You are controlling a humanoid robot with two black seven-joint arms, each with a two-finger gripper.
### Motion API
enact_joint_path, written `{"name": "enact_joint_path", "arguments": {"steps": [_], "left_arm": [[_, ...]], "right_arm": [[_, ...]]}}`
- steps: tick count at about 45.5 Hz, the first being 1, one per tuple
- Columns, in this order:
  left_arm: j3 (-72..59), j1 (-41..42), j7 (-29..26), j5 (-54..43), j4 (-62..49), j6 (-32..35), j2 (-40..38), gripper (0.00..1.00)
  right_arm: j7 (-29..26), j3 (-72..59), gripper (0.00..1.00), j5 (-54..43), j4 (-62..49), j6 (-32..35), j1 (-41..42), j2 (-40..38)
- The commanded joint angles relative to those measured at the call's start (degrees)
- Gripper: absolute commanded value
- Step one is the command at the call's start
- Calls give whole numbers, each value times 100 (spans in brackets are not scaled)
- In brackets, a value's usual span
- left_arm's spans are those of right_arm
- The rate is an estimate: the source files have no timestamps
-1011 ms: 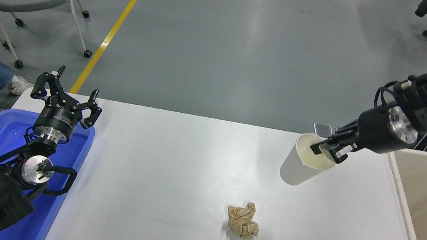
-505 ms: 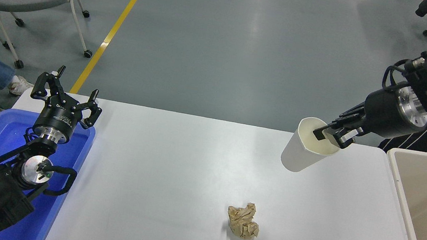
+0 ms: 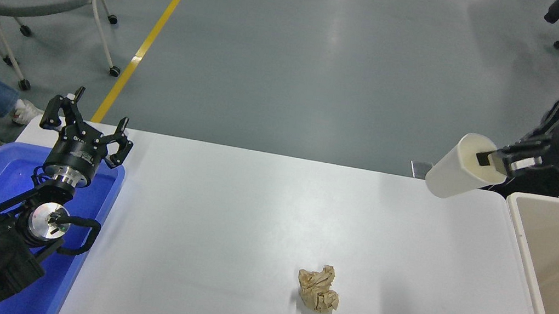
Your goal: Dispose of the paper cup in the dustbin
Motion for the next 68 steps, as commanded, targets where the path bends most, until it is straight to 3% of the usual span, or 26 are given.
{"name": "enact_joint_path", "arguments": {"steps": [1, 16, 28, 35, 39, 51, 60, 68], "left_arm": [[0, 0, 0, 0, 0, 0, -1, 100], [0, 0, 0, 0, 0, 0, -1, 100], [0, 0, 0, 0, 0, 0, -1, 100], [0, 0, 0, 0, 0, 0, -1, 100], [0, 0, 0, 0, 0, 0, -1, 100], [0, 0, 0, 0, 0, 0, -1, 100], [0, 0, 0, 0, 0, 0, -1, 100], [0, 0, 0, 0, 0, 0, -1, 100]], "right_arm": [[0, 895, 0, 14, -1047, -271, -1421, -679], [-17, 2091, 0, 1146, -2620, -447, -3258, -548], [0, 2126, 0, 2930, -5221, -421, -4857, 787], [-26, 2126, 0, 3458, -6321, -394, -5535, 1526], [-175, 2135, 0, 3626, -6489, -386, -5702, 1676], [-1704, 2258, 0, 5207, -6480, -386, -6010, 1861], [-1845, 2486, 0, 6060, -6480, -430, -6440, 2045], [-1915, 2943, 0, 6078, -6498, -482, -6634, 2353]]}}
